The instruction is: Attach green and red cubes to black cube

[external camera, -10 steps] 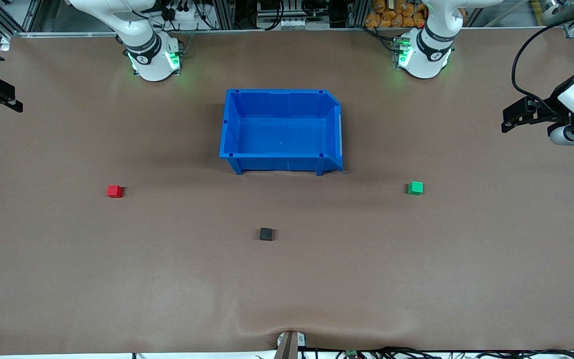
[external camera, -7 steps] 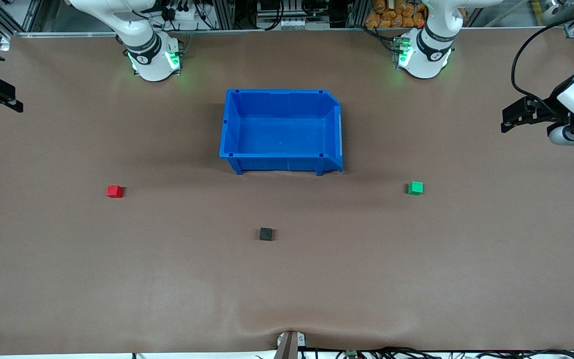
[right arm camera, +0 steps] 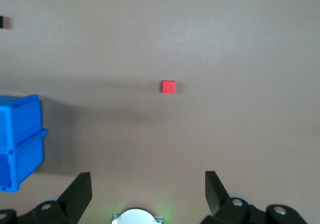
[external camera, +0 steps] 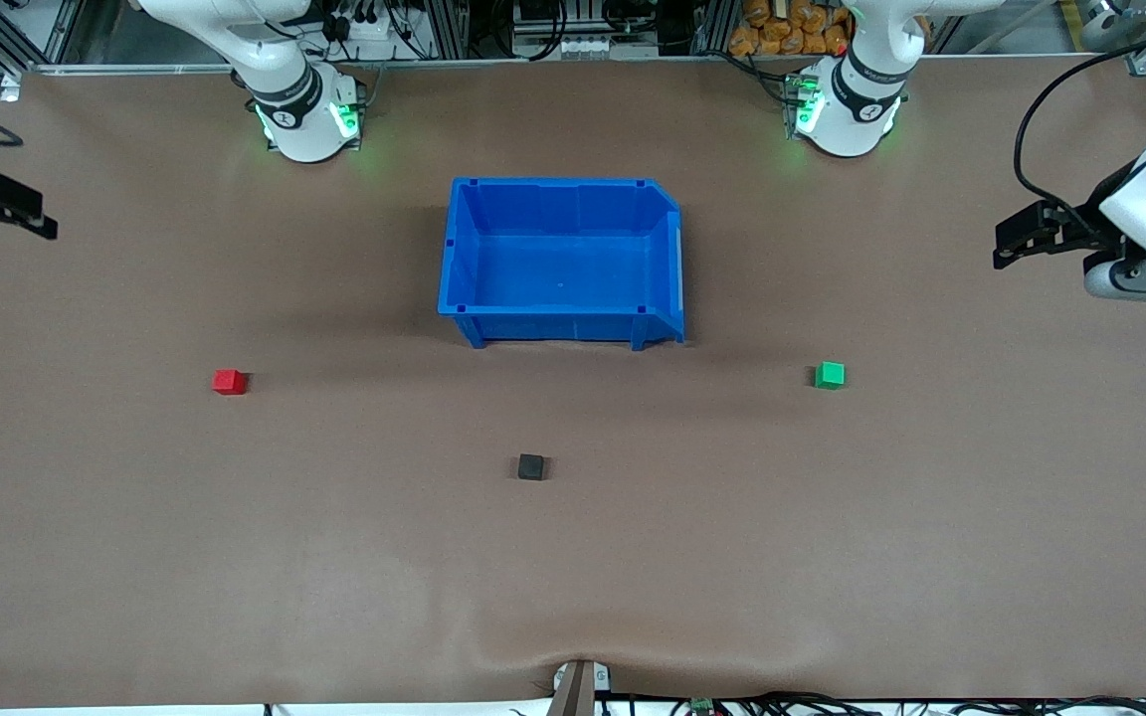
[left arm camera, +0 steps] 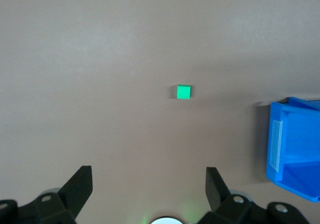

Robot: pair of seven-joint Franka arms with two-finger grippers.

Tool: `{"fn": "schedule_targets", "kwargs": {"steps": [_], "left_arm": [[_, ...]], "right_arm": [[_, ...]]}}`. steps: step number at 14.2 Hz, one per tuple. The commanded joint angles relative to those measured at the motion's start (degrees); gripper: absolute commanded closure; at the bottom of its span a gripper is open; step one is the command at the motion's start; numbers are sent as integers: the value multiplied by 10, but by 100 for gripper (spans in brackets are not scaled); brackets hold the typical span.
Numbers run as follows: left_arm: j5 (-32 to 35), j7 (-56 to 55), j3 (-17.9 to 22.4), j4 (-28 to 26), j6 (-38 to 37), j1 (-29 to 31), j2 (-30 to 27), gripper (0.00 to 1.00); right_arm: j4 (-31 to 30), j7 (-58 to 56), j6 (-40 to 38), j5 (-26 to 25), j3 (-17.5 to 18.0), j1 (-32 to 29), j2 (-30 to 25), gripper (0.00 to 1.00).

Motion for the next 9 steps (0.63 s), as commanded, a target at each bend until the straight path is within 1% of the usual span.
{"fn": "schedule_targets", "kwargs": {"steps": [1, 3, 7, 8, 9], "left_arm": [[2, -4, -3, -31, 31, 2, 1, 0], [0, -4, -4, -75, 101, 2, -9, 0], [-13, -4, -9, -137, 238, 0, -10, 0], [-13, -5, -9, -145, 276, -2, -5, 0], [-13, -5, -9, -145, 298, -5, 1, 0]], "right_arm": [[20, 5, 34, 10, -1, -22, 89, 0], [14, 8, 29, 14, -2, -21, 131, 0], [16, 7, 44, 14, -2, -32, 269, 0], [16, 8, 63, 14, -2, -38, 296, 0], [15, 8, 91, 15, -2, -40, 320, 0]]}}
